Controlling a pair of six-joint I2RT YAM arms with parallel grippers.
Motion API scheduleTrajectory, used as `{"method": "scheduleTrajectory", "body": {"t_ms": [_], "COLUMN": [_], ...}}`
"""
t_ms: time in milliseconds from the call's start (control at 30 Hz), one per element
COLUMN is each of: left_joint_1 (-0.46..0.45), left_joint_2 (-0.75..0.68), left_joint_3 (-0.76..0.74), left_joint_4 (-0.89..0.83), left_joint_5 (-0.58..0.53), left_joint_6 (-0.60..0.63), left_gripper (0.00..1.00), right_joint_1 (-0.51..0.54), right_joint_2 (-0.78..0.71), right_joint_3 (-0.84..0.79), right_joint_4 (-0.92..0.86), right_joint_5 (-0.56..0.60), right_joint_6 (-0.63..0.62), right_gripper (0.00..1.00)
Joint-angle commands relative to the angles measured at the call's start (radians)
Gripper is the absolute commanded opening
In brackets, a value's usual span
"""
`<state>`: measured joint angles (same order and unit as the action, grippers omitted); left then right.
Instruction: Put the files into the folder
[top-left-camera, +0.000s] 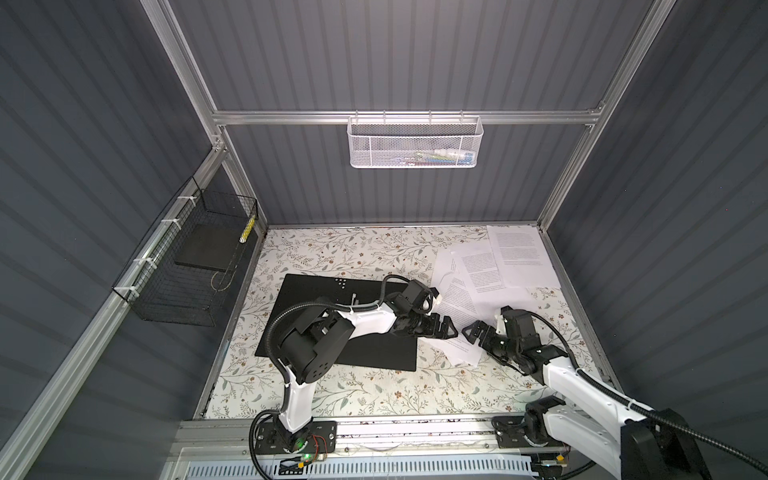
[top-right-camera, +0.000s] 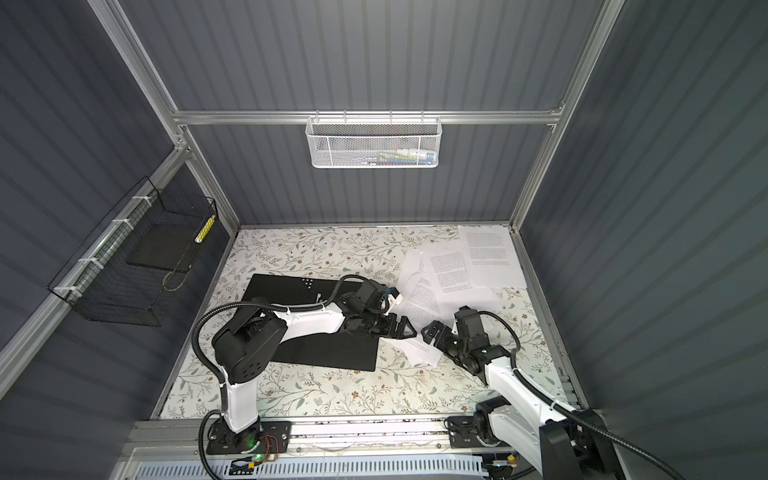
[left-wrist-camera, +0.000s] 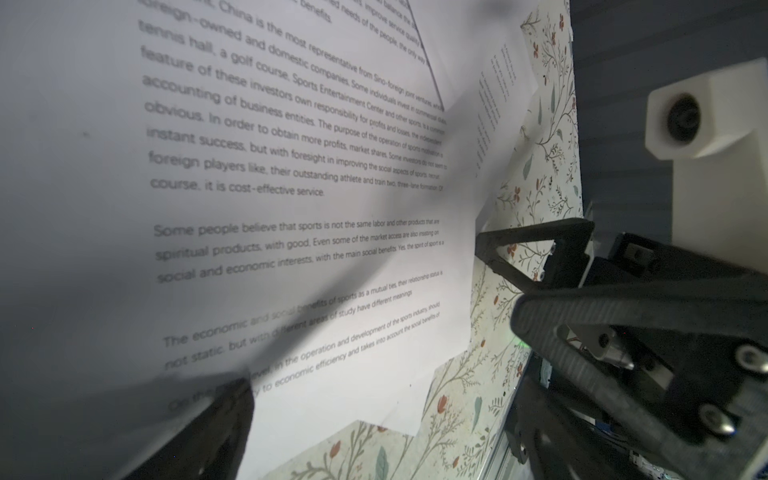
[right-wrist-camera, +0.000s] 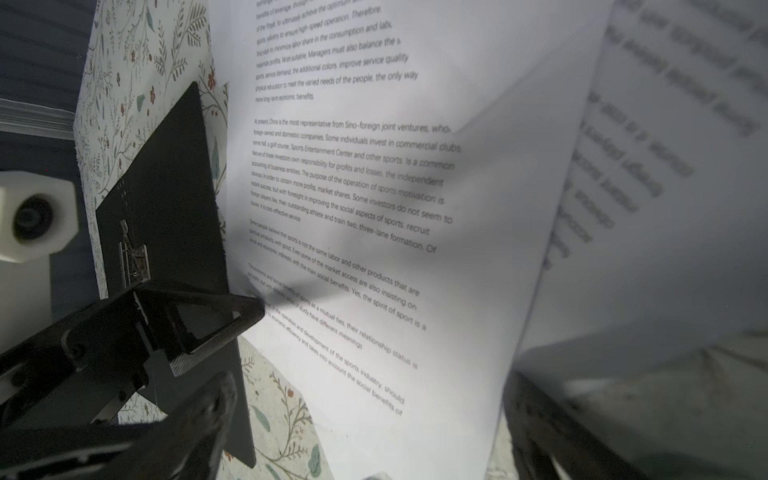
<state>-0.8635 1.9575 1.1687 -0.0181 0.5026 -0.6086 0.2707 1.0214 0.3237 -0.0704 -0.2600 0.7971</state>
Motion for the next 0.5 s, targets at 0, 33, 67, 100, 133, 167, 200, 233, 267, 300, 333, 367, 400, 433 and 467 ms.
{"method": "scheduleTrajectory", "body": {"t_ms": [0,33,67,100,133,167,200,233,267,300,333,367,400,433,467], "left_joint_1": [-0.007,-0.006,-0.005,-0.007,-0.007,-0.006,-0.007,-0.006,-0.006,-0.006,-0.005,-0.006,-0.006,-0.006,-0.006], "left_joint_2": [0.046,0.044,0.044,0.046,0.046,0.048,0.051,0.053,0.057,0.06,0.062,0.062,0.061,0.058,0.057], "left_joint_3": [-0.046,-0.049,-0.05,-0.052,-0.052,-0.052,-0.052,-0.053,-0.054,-0.056,-0.056,-0.057,-0.058,-0.058,-0.058], "left_joint_4": [-0.072,-0.071,-0.069,-0.068,-0.065,-0.063,-0.061,-0.058,-0.055,-0.052,-0.048,-0.046,-0.046,-0.044,-0.043], "left_joint_5": [-0.027,-0.027,-0.027,-0.028,-0.027,-0.026,-0.026,-0.024,-0.023,-0.021,-0.02,-0.016,-0.016,-0.018,-0.018], "left_joint_6": [0.024,0.024,0.023,0.022,0.023,0.021,0.02,0.019,0.018,0.016,0.013,0.013,0.011,0.011,0.011], "left_gripper": [1.0,1.0,1.0,1.0,1.0,1.0,1.0,1.0,1.0,1.0,1.0,1.0,1.0,1.0,1.0], "right_joint_1": [-0.007,-0.008,-0.008,-0.009,-0.008,-0.008,-0.009,-0.008,-0.009,-0.009,-0.008,-0.008,-0.008,-0.009,-0.009], "right_joint_2": [0.04,0.054,0.062,0.067,0.065,0.063,0.06,0.056,0.051,0.046,0.038,0.032,0.027,0.023,0.017], "right_joint_3": [0.039,0.045,0.052,0.054,0.05,0.043,0.039,0.036,0.032,0.027,0.017,0.005,-0.007,-0.015,-0.022], "right_joint_4": [0.087,0.087,0.082,0.084,0.094,0.108,0.117,0.122,0.127,0.126,0.123,0.113,0.096,0.072,0.043], "right_joint_5": [-0.022,-0.023,-0.024,-0.026,-0.031,-0.039,-0.048,-0.056,-0.065,-0.066,-0.066,-0.065,-0.063,-0.054,-0.045], "right_joint_6": [-0.046,-0.044,-0.043,-0.041,-0.037,-0.031,-0.025,-0.018,-0.01,0.001,0.015,0.036,0.055,0.073,0.083], "right_gripper": [0.99,0.99,0.99,0.99,0.99,0.99,0.99,0.99,0.99,0.99,0.99,0.99,0.99,0.99,0.99]}}
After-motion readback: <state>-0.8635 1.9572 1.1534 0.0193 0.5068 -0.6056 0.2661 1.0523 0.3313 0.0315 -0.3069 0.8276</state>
